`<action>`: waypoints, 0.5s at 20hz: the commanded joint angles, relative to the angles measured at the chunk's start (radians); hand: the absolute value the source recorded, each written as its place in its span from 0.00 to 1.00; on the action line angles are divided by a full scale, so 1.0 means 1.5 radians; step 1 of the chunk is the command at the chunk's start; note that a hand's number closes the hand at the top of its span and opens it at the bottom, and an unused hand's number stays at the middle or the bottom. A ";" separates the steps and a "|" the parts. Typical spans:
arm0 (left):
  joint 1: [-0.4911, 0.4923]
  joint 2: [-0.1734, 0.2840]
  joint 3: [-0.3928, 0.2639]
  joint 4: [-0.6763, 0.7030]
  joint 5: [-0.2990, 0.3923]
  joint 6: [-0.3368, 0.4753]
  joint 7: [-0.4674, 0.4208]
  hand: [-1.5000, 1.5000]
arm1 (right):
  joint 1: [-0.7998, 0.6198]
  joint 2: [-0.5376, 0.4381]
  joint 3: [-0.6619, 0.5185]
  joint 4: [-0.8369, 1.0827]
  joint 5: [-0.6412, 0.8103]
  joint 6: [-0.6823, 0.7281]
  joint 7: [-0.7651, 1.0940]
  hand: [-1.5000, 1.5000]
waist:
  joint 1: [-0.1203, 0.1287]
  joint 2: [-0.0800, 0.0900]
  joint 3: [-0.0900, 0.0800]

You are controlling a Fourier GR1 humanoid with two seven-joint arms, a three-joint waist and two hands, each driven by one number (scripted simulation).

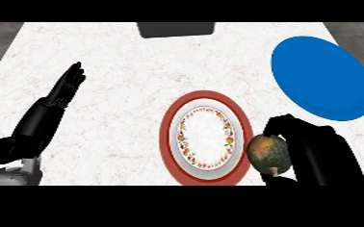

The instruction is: Pick the squash from the plate and place it in the plate

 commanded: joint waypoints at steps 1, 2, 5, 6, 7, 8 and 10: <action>-0.053 -0.021 -0.024 0.005 -0.010 -0.009 0.028 0.50 | 0.092 -0.067 -0.056 -0.135 0.039 0.005 0.042 1.00 | 0.024 0.009 0.001; -0.036 -0.017 -0.013 0.001 -0.019 -0.006 0.016 0.50 | 0.119 -0.084 -0.088 -0.134 0.027 0.006 0.024 1.00 | 0.033 0.010 0.001; -0.077 -0.035 -0.003 0.076 -0.026 -0.019 -0.028 0.50 | 0.122 -0.081 -0.199 -0.105 -0.053 -0.019 -0.029 1.00 | 0.036 0.014 0.001; -0.008 -0.014 -0.005 -0.021 -0.005 -0.042 0.016 0.50 | 0.146 -0.044 -0.168 -0.055 0.013 -0.061 -0.044 1.00 | 0.046 0.012 0.001; -0.079 -0.029 0.003 0.052 -0.014 -0.034 0.003 0.50 | 0.133 -0.056 -0.231 -0.044 -0.066 -0.065 -0.083 1.00 | 0.041 0.014 0.001; -0.060 -0.035 -0.019 -0.020 -0.016 -0.021 0.054 0.50 | 0.161 -0.082 -0.279 -0.013 -0.100 -0.099 -0.133 1.00 | 0.042 0.013 0.002; -0.018 -0.021 0.002 -0.027 -0.008 -0.049 0.022 0.50 | 0.150 -0.050 -0.293 0.025 -0.109 -0.097 -0.167 1.00 | 0.049 0.013 0.001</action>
